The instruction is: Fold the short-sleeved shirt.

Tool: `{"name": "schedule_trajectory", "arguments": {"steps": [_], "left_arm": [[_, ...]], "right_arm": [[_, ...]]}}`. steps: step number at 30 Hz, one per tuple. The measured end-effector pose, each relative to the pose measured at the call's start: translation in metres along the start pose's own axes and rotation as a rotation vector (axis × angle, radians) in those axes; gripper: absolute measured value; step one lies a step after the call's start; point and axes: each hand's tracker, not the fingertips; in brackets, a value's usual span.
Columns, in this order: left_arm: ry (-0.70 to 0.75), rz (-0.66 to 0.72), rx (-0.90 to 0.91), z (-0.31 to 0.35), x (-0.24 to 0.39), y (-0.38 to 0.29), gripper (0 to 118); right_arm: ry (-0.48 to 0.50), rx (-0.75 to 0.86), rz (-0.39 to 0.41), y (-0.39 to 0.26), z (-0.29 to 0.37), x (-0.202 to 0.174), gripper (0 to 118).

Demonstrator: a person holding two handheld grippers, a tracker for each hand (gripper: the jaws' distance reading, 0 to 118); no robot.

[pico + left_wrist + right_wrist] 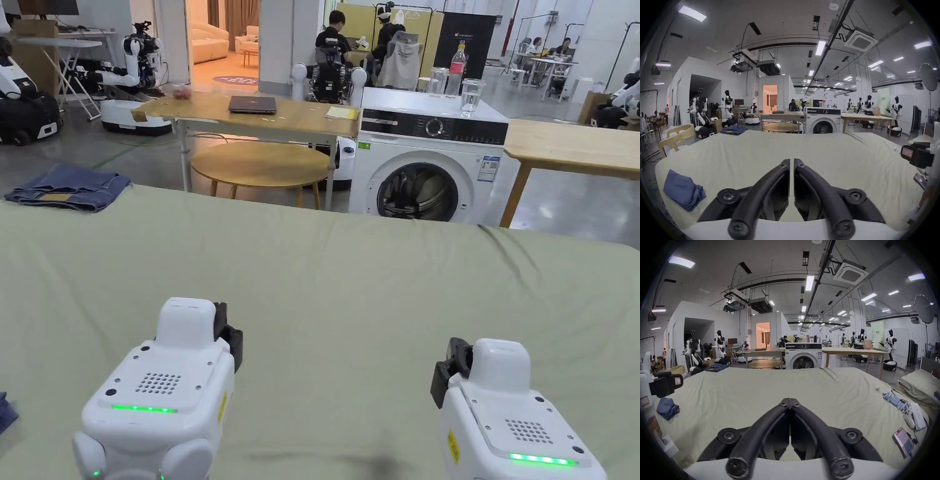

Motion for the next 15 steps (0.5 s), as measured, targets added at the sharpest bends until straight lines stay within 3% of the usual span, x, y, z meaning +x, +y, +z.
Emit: {"name": "schedule_trajectory", "arguments": {"steps": [15], "left_arm": [[0.012,-0.027,0.000,0.0055,-0.0073,-0.0012,0]], "right_arm": [[-0.007,0.004,0.013,-0.0045,-0.0024,-0.0096,0]]}}
